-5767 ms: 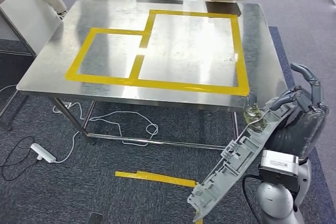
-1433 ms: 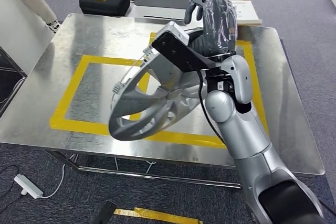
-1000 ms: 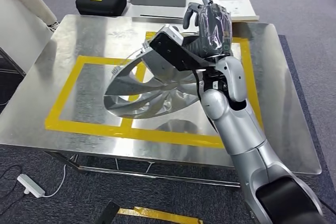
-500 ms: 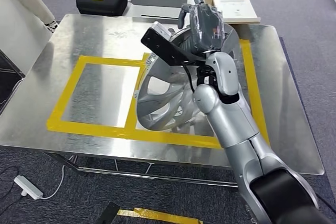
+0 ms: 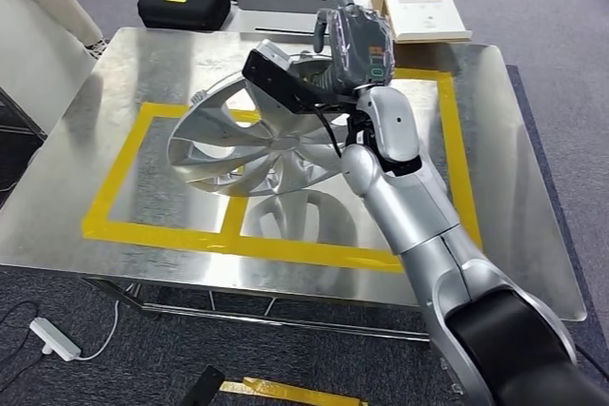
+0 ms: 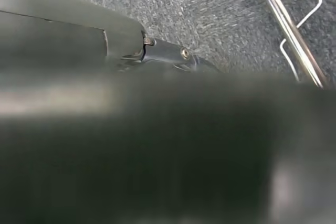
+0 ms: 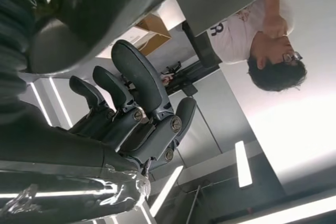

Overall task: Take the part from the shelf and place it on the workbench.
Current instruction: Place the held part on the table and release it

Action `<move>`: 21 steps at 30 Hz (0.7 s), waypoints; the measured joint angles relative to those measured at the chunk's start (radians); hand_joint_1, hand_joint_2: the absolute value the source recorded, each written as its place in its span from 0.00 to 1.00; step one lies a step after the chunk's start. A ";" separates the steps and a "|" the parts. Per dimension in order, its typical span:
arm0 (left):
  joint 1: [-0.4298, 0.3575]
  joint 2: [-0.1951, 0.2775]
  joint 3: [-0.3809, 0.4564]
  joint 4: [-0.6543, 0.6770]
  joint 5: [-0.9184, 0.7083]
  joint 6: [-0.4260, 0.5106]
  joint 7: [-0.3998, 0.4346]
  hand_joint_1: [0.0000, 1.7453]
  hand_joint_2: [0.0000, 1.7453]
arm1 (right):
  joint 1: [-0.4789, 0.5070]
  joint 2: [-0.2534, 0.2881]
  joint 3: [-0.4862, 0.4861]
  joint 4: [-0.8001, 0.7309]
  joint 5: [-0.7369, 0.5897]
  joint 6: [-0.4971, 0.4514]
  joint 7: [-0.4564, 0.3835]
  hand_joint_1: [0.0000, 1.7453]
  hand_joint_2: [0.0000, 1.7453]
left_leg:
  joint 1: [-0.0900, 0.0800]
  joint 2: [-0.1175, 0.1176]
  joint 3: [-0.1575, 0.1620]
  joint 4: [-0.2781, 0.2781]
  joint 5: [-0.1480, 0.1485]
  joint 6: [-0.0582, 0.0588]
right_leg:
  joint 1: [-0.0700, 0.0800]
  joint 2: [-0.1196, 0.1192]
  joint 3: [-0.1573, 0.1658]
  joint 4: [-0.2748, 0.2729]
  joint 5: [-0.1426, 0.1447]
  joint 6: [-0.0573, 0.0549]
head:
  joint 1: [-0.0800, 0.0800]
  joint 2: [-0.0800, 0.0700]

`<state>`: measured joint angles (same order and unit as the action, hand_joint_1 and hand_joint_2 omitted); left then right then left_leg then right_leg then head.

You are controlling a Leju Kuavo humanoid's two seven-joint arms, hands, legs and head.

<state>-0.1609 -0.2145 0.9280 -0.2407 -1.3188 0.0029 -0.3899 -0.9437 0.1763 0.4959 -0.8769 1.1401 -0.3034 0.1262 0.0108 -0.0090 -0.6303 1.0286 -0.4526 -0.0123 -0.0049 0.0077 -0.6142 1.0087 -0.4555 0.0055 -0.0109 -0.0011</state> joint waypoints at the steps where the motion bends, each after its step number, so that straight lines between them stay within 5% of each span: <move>1: 0.000 0.000 0.000 0.000 0.000 0.001 0.000 0.00 0.00 | -0.003 0.003 0.000 0.006 0.000 0.000 0.000 1.00 1.00 | 0.001 0.001 -0.012 0.029 -0.020 -0.006 | -0.003 0.000 0.003 -0.003 0.001 -0.005 | -0.002 0.000; 4: 0.001 0.000 0.000 0.000 0.002 0.001 0.001 0.00 0.00 | -0.007 0.008 0.000 0.021 0.001 0.000 -0.001 1.00 1.00 | 0.004 0.002 -0.096 0.211 -0.106 -0.018 | -0.004 -0.001 0.006 -0.004 0.000 -0.011 | -0.004 0.000; 6: 0.002 0.001 -0.001 0.000 0.004 0.001 0.001 0.00 0.00 | -0.007 0.009 0.000 0.031 0.004 -0.001 0.002 1.00 1.00 | 0.006 0.003 -0.122 0.262 -0.105 -0.020 | -0.004 -0.001 0.008 -0.003 -0.001 -0.012 | -0.004 0.000; 10: 0.002 0.003 -0.006 0.000 0.010 0.005 0.002 0.00 0.00 | -0.015 0.009 -0.009 0.045 0.016 -0.012 0.019 1.00 1.00 | 0.007 0.004 -0.021 0.050 0.009 -0.013 | -0.001 0.003 0.013 0.000 -0.007 -0.003 | -0.003 0.000; 12: 0.002 0.004 -0.012 0.000 0.012 0.007 0.004 0.00 0.00 | -0.019 0.008 -0.021 0.056 0.022 -0.020 0.026 1.00 1.00 | 0.004 0.004 0.003 -0.003 0.013 -0.004 | 0.003 0.004 0.009 0.001 -0.008 0.006 | -0.003 0.000; 15: 0.003 0.006 -0.018 0.000 0.016 0.008 0.006 0.00 0.00 | -0.024 0.006 -0.041 0.072 0.039 -0.023 0.035 1.00 1.00 | 0.004 0.005 0.005 -0.012 0.014 0.016 | 0.001 0.002 0.002 0.006 -0.016 0.021 | -0.002 0.000; 18: 0.002 0.006 -0.021 0.000 0.020 0.007 0.006 0.00 0.00 | -0.030 0.000 -0.055 0.096 0.069 -0.021 0.051 0.97 1.00 | 0.006 0.006 0.008 -0.016 0.016 0.030 | -0.001 0.000 -0.064 0.144 -0.089 0.032 | 0.004 0.000; 20: 0.004 0.007 -0.024 0.000 0.025 0.007 0.008 0.00 0.00 | -0.032 -0.002 -0.060 0.114 0.090 -0.012 0.067 0.69 1.00 | 0.004 0.006 0.009 -0.016 0.016 0.034 | -0.001 0.000 -0.127 0.271 -0.132 0.034 | 0.004 0.000; 21: 0.005 0.007 -0.025 0.000 0.028 0.007 0.009 0.00 0.00 | -0.036 -0.003 -0.063 0.123 0.101 -0.005 0.077 0.54 1.00 | 0.002 0.006 0.010 -0.016 0.015 0.034 | -0.001 0.000 -0.139 0.292 -0.129 0.034 | 0.004 0.000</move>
<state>-0.1561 -0.2075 0.9027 -0.2403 -1.2913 0.0103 -0.3806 -0.9793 0.1733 0.4329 -0.7537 1.2409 -0.3085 0.2028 0.0133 -0.0034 -0.6206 1.0129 -0.4375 0.0219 -0.0055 0.0075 -0.7536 1.3010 -0.5850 0.0390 -0.0064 -0.0011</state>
